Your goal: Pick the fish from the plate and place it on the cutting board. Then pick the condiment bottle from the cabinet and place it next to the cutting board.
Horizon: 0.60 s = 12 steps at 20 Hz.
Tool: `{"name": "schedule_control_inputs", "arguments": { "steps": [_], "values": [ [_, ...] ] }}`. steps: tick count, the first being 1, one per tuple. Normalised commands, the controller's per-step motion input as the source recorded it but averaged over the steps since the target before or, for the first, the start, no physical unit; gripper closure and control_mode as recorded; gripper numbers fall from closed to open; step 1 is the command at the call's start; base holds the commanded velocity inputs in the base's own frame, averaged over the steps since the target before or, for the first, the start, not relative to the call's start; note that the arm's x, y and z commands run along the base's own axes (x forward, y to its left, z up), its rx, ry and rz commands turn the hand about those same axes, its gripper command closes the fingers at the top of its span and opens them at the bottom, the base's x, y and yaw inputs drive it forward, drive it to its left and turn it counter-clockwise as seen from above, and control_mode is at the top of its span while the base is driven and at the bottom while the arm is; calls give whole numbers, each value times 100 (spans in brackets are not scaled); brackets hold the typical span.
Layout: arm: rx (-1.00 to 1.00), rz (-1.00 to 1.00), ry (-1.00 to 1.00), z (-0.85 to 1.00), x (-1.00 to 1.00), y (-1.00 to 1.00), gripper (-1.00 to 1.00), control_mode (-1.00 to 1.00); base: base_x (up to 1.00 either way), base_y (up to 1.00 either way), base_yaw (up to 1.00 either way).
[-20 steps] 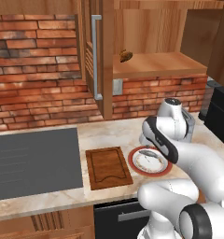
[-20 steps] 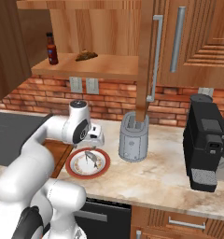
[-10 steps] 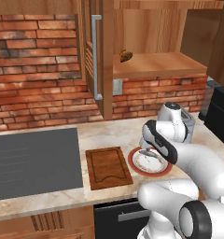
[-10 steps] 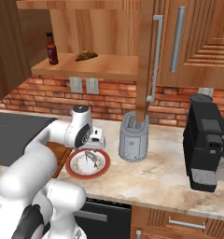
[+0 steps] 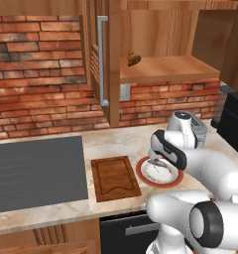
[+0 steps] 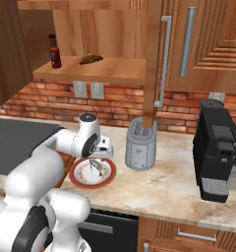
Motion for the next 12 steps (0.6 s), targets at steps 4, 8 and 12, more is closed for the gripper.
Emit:
{"name": "schedule_control_inputs", "arguments": {
  "steps": [4, 8, 12],
  "values": [
    [0, 1, 0, -12, 17, -5, -100, -100, 0, 0, 0],
    [0, 2, 0, -12, 14, -4, -100, -100, 0, 0, 0],
    [0, 3, 0, -12, 5, 0, -100, -100, 0, 0, 0]
  ]
}}
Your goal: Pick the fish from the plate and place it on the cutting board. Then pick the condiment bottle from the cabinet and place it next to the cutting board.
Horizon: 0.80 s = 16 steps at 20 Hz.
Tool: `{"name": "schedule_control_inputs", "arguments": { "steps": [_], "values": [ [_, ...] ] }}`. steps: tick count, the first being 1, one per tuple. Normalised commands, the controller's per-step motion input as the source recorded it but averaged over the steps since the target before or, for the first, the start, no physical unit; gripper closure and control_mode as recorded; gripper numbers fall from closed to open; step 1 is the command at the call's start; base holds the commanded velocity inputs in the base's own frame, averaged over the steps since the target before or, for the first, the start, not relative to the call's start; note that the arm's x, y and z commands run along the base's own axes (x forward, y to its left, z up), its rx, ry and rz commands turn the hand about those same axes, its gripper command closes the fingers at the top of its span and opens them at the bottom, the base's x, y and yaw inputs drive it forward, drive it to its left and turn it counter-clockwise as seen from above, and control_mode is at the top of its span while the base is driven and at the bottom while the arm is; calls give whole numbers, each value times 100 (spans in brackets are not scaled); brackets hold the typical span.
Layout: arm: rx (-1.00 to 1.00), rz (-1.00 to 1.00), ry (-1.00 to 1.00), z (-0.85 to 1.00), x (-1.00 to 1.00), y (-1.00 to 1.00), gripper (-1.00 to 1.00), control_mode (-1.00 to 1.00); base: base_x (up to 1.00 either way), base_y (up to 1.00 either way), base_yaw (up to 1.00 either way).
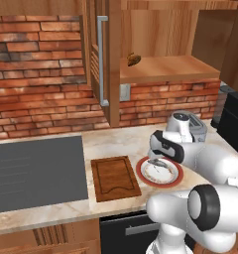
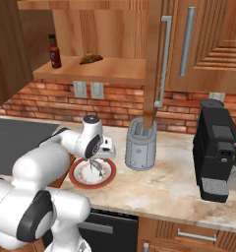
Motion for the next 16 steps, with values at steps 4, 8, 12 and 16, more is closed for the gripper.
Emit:
{"name": "schedule_control_inputs", "arguments": {
  "steps": [4, 8, 12, 16],
  "values": [
    [0, 3, 0, -14, 3, 0, -100, -100, 0, 0, 0],
    [0, 3, 0, -14, 3, 0, -100, -100, 0, 0, 0],
    [0, 3, 0, -14, 6, 0, -100, -100, 0, 0, 0],
    [0, 3, 0, -14, 6, 0, -100, -100, 0, 0, 0]
  ]
}}
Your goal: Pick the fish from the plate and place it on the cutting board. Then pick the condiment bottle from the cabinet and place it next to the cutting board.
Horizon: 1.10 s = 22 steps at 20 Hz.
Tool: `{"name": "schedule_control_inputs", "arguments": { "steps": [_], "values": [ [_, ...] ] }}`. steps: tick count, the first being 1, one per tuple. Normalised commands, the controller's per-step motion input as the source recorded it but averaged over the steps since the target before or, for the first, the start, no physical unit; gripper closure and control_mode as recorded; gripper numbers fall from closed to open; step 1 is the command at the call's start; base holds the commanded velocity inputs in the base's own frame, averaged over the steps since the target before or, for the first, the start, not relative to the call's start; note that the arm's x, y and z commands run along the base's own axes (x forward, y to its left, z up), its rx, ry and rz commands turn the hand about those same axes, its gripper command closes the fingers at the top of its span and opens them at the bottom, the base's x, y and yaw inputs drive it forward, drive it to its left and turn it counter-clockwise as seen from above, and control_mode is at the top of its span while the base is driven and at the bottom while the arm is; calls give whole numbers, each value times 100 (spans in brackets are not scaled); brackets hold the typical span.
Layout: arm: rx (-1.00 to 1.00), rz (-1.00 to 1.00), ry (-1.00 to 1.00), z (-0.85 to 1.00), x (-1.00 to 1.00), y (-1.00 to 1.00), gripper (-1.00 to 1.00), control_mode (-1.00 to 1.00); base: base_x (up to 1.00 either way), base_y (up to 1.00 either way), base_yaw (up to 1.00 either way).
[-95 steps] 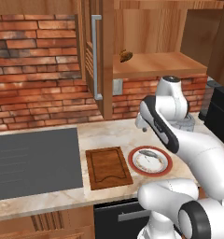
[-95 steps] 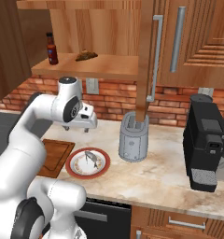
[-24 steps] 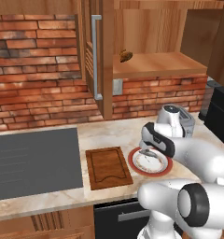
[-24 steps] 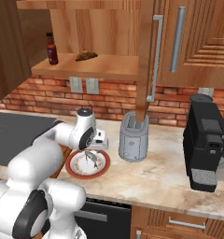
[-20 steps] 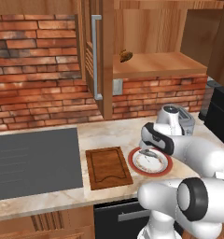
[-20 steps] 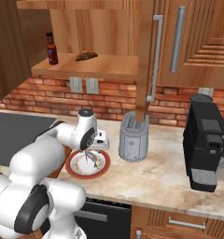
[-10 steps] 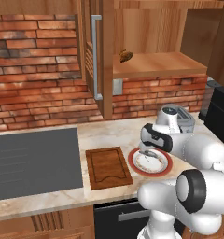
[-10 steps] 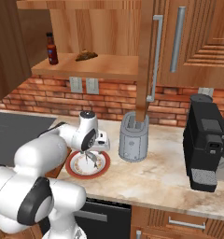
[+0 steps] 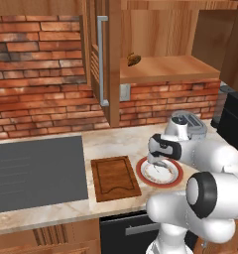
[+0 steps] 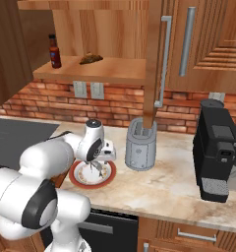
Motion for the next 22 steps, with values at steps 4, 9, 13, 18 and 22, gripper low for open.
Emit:
{"name": "schedule_control_inputs", "arguments": {
  "steps": [4, 9, 13, 18, 22],
  "values": [
    [0, 3, 0, -13, 6, 0, -100, -100, 0, 0, 0],
    [0, 3, 0, -13, 6, 0, -100, -100, 0, 0, 0],
    [0, 3, 0, -14, 5, 0, -100, -100, 0, 0, 0],
    [0, 3, 0, -14, 5, 0, -100, -100, 0, 0, 0],
    [0, 3, 0, -14, 2, 0, -100, -100, 0, 0, 0]
  ]
}}
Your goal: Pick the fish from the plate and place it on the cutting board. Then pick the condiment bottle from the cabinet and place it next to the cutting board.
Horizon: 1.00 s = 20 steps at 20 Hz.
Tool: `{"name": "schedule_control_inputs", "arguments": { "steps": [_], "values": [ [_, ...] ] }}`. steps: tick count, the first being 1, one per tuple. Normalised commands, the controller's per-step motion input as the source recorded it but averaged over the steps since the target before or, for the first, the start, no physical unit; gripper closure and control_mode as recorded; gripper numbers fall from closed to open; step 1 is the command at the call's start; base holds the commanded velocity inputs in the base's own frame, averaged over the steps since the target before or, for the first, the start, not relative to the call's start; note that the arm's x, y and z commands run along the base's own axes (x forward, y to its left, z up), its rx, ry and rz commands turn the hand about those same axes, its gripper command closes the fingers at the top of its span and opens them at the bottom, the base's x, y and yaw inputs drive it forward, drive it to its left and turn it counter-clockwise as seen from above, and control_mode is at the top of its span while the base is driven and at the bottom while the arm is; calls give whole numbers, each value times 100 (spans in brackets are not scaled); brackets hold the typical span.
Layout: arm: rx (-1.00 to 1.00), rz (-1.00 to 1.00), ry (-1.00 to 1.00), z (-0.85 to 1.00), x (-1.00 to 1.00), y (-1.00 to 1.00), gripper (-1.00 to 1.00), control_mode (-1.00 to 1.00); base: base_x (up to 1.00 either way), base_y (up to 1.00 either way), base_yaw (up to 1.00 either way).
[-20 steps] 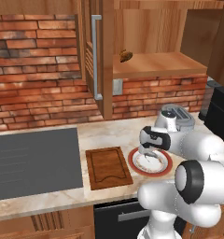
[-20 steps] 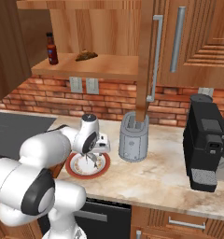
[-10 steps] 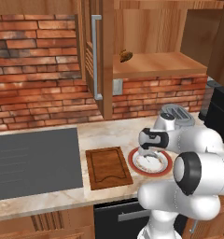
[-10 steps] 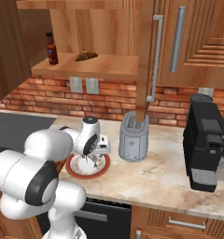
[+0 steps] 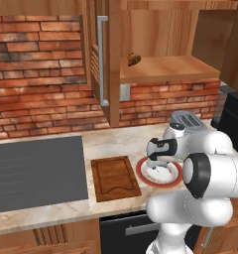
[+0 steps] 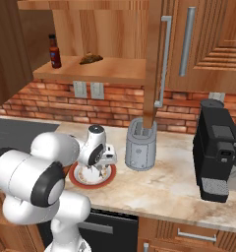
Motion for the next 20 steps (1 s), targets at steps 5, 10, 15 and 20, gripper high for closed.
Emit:
{"name": "schedule_control_inputs", "arguments": {
  "steps": [5, 10, 15, 20],
  "values": [
    [0, 3, 0, -13, 0, 0, 100, -100, 0, 0, 0],
    [0, 1, 0, -1, 0, 0, 100, -100, 0, 0, 0],
    [0, 0, 0, 0, 0, 0, 100, -100, 0, 0, 0],
    [0, 0, -1, 7, -5, 0, 100, -100, 0, 0, 0]
  ]
}}
